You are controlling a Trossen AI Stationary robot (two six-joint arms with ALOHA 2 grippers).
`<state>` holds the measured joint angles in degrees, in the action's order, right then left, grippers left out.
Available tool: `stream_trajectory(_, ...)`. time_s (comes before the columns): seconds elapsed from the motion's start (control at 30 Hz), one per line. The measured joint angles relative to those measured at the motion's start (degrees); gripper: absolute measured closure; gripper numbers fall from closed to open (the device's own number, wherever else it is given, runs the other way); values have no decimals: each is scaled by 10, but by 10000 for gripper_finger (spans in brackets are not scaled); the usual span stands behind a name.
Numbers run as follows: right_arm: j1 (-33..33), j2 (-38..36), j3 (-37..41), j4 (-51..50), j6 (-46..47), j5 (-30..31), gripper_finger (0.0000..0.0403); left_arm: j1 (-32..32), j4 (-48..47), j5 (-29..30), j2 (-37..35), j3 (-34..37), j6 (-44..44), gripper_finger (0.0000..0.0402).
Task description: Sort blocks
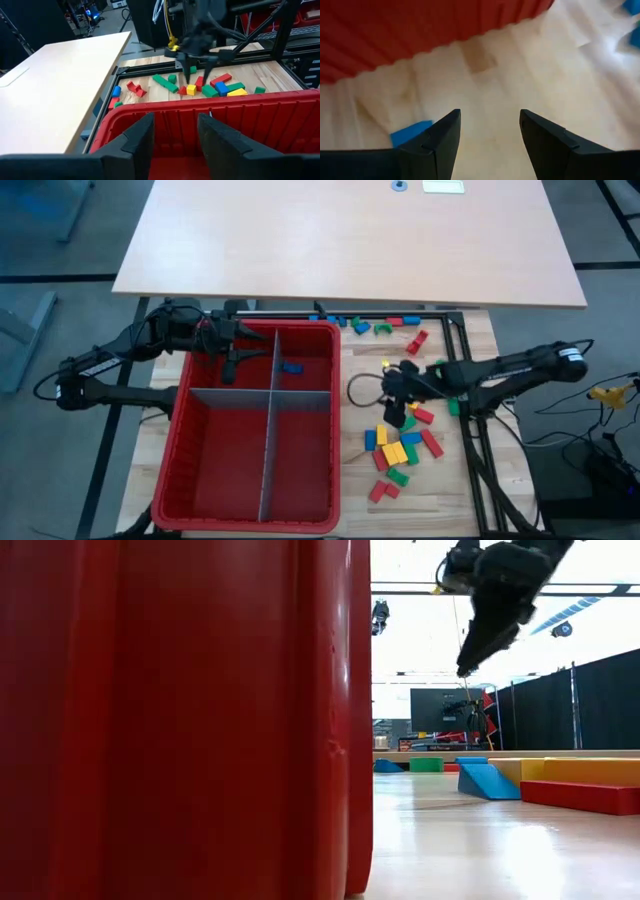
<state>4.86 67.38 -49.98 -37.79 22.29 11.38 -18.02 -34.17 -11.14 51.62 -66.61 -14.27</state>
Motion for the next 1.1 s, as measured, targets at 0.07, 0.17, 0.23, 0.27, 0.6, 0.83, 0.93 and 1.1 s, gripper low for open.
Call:
stream_trajectory(0.07, 23, -8, 32, 27, 34, 2, 220, 0, 0, 0, 0, 0, 0, 260)
stream_trajectory(0.17, 53, -5, 74, 66, 74, 0, 226, 0, 2, 0, 0, 0, 0, 263)
stream_trajectory(0.23, 71, 3, 93, 90, 87, 1, 230, 0, 8, 0, 0, 0, 1, 266)
stream_trajectory(0.27, 79, 8, 100, 102, 93, 2, 231, 0, 10, 0, 0, 0, 3, 268)
stream_trajectory(0.6, 109, 85, 110, 181, 112, 1, 243, 0, 14, 0, 0, 0, 15, 266)
stream_trajectory(0.83, 127, 154, 111, 231, 118, -4, 242, 0, 14, 0, 1, 0, 15, 269)
stream_trajectory(0.93, 131, 170, 110, 250, 132, -9, 236, 0, 15, 0, 2, 0, 15, 273)
stream_trajectory(1.1, 141, 179, 110, 254, 160, -9, 228, 0, 15, 0, 3, 0, 15, 276)
